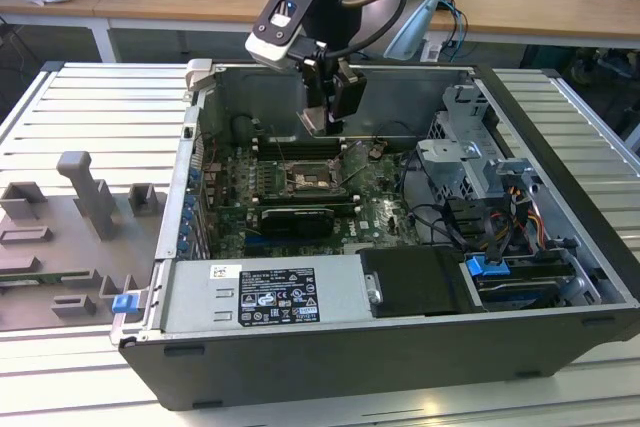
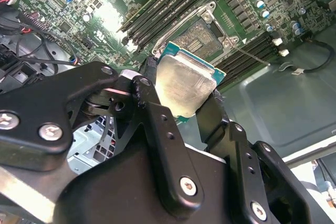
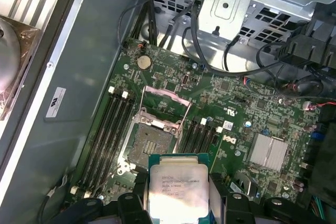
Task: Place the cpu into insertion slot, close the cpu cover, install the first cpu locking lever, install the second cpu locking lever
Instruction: 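Place the cpu into insertion slot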
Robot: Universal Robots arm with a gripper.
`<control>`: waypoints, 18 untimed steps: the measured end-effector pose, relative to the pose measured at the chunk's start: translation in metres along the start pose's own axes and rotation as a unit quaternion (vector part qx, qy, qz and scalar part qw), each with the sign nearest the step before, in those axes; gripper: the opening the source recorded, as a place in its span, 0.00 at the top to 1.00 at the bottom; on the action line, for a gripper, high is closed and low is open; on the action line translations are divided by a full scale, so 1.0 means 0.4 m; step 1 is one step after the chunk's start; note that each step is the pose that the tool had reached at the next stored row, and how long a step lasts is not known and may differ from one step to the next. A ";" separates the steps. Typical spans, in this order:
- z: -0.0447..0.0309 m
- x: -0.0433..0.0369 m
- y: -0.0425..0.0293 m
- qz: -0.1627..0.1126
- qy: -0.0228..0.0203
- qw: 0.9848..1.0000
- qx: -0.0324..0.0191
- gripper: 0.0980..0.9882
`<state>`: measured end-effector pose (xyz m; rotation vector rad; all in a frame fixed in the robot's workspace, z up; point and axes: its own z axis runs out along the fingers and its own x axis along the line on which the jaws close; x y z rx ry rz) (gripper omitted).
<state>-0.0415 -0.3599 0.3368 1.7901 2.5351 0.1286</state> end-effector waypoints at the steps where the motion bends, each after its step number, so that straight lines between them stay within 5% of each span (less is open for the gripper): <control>1: 0.001 0.000 0.000 0.000 0.000 1.000 0.000 0.50; 18: 0.013 0.000 -0.001 0.003 0.000 1.000 0.000 0.50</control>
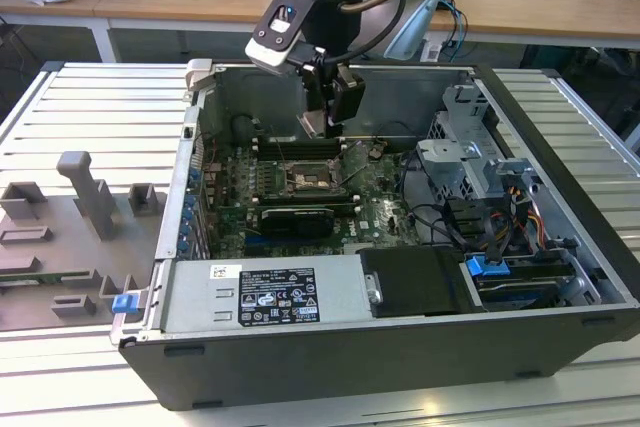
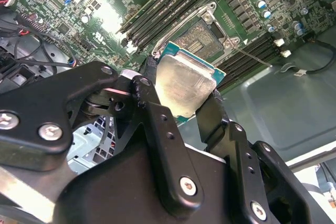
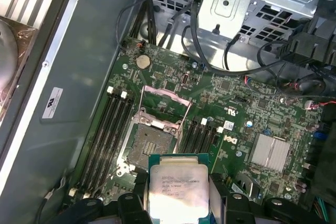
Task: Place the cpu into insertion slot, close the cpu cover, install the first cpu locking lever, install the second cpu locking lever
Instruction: 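Place the cpu into insertion slot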
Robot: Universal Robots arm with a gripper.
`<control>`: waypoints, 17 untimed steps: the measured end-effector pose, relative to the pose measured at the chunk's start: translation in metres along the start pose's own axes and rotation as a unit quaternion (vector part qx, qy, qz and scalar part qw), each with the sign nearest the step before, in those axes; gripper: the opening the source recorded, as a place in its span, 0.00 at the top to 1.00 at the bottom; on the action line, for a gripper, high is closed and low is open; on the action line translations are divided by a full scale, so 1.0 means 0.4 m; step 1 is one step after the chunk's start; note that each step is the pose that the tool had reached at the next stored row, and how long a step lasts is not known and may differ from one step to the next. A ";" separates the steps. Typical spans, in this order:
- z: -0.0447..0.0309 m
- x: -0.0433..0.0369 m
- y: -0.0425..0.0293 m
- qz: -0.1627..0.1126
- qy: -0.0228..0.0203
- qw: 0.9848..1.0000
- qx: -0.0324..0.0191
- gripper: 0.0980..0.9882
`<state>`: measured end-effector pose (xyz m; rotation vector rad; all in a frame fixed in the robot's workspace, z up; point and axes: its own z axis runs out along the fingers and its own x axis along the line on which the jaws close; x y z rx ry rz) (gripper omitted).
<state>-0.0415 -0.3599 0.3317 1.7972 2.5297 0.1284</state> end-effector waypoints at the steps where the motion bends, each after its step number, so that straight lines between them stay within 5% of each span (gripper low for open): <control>1: 0.000 0.000 0.000 0.000 0.000 1.000 0.000 0.50; 17: 0.006 0.000 -0.001 0.002 0.000 1.000 0.000 0.50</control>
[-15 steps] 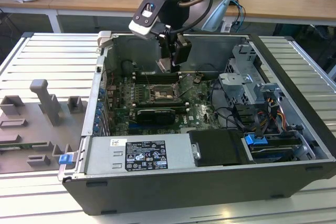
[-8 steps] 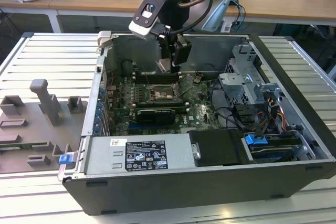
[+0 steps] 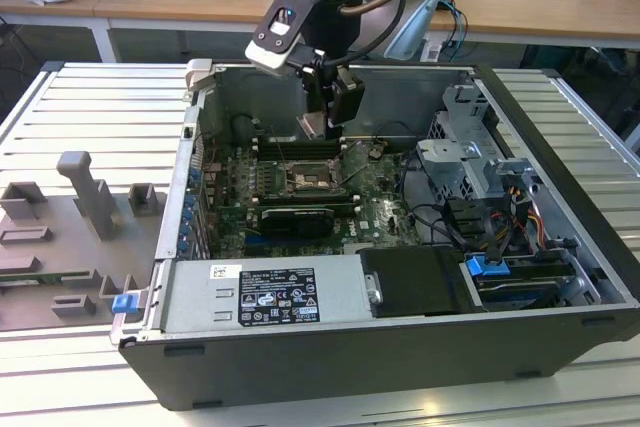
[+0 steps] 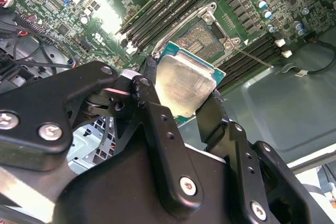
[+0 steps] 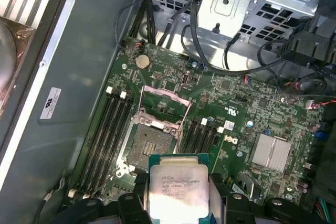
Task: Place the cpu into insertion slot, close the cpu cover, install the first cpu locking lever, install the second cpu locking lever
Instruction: 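Place the cpu into insertion slot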
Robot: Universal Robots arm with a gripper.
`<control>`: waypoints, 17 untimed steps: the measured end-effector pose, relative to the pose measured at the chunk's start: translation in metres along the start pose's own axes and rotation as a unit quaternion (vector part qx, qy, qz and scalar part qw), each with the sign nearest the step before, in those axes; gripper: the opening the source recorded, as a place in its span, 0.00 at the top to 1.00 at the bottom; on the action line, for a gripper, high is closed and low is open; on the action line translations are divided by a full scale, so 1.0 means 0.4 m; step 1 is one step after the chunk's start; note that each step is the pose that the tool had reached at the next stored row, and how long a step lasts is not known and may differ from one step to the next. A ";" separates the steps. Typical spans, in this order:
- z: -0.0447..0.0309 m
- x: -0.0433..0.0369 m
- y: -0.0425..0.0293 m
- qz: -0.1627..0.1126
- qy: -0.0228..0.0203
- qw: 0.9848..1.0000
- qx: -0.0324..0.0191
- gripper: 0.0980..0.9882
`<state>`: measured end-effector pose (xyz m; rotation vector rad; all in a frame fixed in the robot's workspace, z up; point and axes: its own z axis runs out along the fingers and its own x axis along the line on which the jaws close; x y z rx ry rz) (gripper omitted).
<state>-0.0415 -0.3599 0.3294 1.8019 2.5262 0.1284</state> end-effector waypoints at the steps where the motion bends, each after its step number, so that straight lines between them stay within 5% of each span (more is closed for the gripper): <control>1: 0.000 0.000 0.000 0.000 0.000 1.000 0.000 0.50; 17: 0.006 0.000 -0.001 0.013 -0.001 1.000 0.000 0.50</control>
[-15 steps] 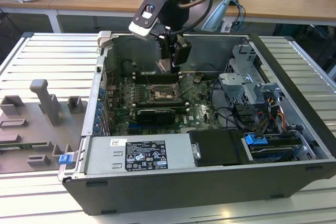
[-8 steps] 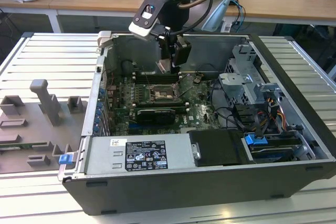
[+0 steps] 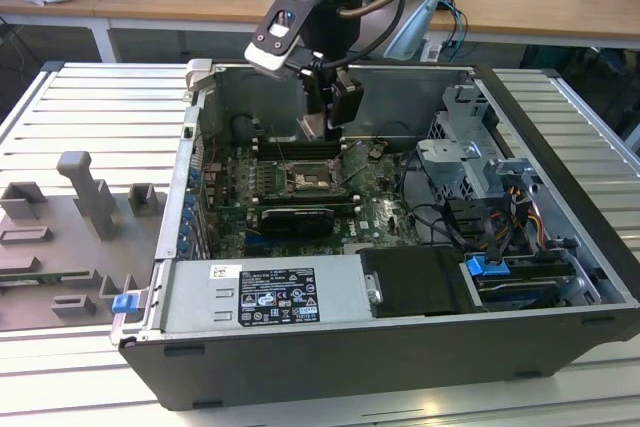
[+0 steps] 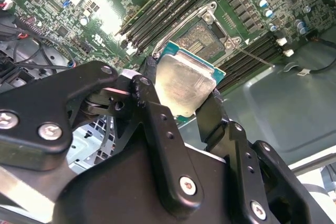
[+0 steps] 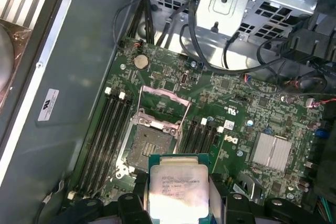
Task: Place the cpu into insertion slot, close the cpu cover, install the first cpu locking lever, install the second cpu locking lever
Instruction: 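Place the cpu into insertion slot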
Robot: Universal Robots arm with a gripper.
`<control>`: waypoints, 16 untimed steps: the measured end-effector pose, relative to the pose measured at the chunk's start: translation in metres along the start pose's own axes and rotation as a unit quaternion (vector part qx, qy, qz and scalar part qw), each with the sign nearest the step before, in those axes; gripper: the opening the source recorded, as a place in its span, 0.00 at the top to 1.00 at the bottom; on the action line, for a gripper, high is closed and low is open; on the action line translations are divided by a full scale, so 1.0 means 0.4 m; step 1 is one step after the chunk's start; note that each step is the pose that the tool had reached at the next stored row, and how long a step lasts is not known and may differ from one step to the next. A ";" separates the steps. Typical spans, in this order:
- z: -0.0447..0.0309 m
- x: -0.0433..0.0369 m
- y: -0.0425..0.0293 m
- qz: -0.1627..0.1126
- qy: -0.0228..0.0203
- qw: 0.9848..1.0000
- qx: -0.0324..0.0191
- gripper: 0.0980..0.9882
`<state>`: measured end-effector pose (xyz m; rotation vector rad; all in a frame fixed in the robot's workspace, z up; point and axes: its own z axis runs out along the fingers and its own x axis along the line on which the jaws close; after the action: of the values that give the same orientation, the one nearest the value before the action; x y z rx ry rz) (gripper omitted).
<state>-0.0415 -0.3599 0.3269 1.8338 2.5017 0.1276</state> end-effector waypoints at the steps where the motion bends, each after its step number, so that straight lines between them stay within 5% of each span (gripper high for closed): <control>1: 0.001 0.000 0.000 0.005 0.000 1.000 0.000 0.50; 16: 0.031 0.002 -0.002 0.020 -0.002 1.000 0.001 0.50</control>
<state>-0.0415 -0.3590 0.3144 1.8846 2.4637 0.1242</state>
